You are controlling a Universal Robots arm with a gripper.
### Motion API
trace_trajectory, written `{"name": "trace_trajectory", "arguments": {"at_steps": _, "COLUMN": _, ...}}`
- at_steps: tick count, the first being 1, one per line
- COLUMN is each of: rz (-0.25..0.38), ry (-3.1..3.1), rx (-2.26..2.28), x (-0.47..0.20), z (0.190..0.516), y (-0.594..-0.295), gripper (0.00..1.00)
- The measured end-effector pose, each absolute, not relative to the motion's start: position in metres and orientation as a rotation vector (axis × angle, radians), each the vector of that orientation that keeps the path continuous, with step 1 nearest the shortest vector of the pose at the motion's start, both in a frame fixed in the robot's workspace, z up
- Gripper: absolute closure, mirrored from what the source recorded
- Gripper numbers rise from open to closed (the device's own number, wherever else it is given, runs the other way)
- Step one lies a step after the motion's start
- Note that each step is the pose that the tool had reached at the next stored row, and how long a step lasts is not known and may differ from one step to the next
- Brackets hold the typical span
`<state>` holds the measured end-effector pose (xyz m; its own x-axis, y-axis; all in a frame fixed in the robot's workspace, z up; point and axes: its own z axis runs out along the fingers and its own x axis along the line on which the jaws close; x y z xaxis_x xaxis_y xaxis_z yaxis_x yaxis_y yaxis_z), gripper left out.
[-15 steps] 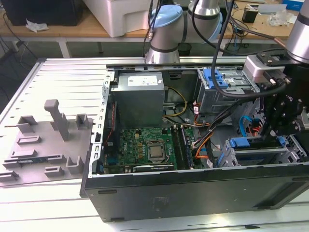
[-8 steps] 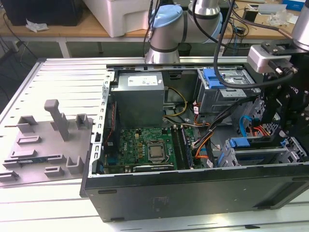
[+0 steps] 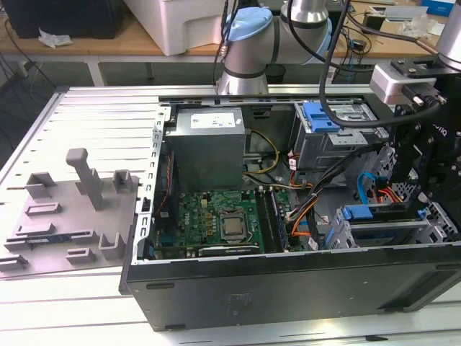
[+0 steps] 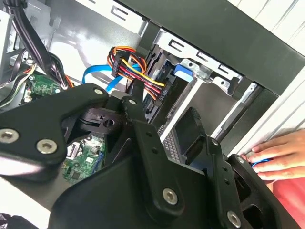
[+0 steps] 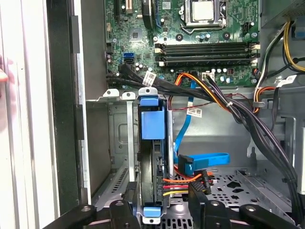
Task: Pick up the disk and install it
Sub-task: 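Insert the first disk wire, then insert the second disk wire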
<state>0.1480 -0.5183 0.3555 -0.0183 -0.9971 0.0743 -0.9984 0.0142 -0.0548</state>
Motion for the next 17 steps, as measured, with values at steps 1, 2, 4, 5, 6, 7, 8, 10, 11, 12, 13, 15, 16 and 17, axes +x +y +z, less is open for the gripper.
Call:
{"name": "trace_trajectory", "arguments": {"at_steps": 1, "rz": 0.145, "ry": -2.226, "rx": 2.19, "x": 0.148, "z": 0.3555, "y": -0.5171, "gripper": 0.45}}
{"name": "trace_trajectory", "arguments": {"at_steps": 2, "rz": 0.147, "ry": -2.225, "rx": 2.188, "x": 0.1479, "z": 0.3555, "y": -0.5154, "gripper": 0.45}}
{"name": "trace_trajectory", "arguments": {"at_steps": 4, "rz": 0.149, "ry": -2.224, "rx": 2.187, "x": 0.1479, "z": 0.3553, "y": -0.5143, "gripper": 0.45}}
{"name": "trace_trajectory", "arguments": {"at_steps": 5, "rz": 0.15, "ry": -2.224, "rx": 2.187, "x": 0.1479, "z": 0.3554, "y": -0.5143, "gripper": 0.45}}
{"name": "trace_trajectory", "arguments": {"at_steps": 6, "rz": 0.15, "ry": -2.224, "rx": 2.187, "x": 0.1479, "z": 0.3554, "y": -0.5143, "gripper": 0.45}}
{"name": "trace_trajectory", "arguments": {"at_steps": 7, "rz": 0.15, "ry": -2.224, "rx": 2.187, "x": 0.1479, "z": 0.3554, "y": -0.5143, "gripper": 0.45}}
{"name": "trace_trajectory", "arguments": {"at_steps": 8, "rz": 0.15, "ry": -2.224, "rx": 2.187, "x": 0.1479, "z": 0.3554, "y": -0.5143, "gripper": 0.45}}
{"name": "trace_trajectory", "arguments": {"at_steps": 10, "rz": 0.151, "ry": -2.223, "rx": 2.186, "x": 0.1479, "z": 0.3555, "y": -0.5142, "gripper": 0.45}}
{"name": "trace_trajectory", "arguments": {"at_steps": 11, "rz": 0.151, "ry": -2.223, "rx": 2.186, "x": 0.1479, "z": 0.3555, "y": -0.5141, "gripper": 0.45}}
{"name": "trace_trajectory", "arguments": {"at_steps": 12, "rz": 0.151, "ry": -2.223, "rx": 2.186, "x": 0.1479, "z": 0.3554, "y": -0.5141, "gripper": 0.45}}
{"name": "trace_trajectory", "arguments": {"at_steps": 13, "rz": 0.151, "ry": -2.223, "rx": 2.186, "x": 0.1479, "z": 0.3554, "y": -0.5141, "gripper": 0.45}}
{"name": "trace_trajectory", "arguments": {"at_steps": 15, "rz": 0.151, "ry": -2.223, "rx": 2.186, "x": 0.1479, "z": 0.3555, "y": -0.5141, "gripper": 0.45}}
{"name": "trace_trajectory", "arguments": {"at_steps": 16, "rz": 0.151, "ry": -2.223, "rx": 2.186, "x": 0.1479, "z": 0.3554, "y": -0.5141, "gripper": 0.45}}
{"name": "trace_trajectory", "arguments": {"at_steps": 17, "rz": 0.152, "ry": -2.223, "rx": 2.186, "x": 0.1479, "z": 0.3555, "y": -0.5141, "gripper": 0.45}}
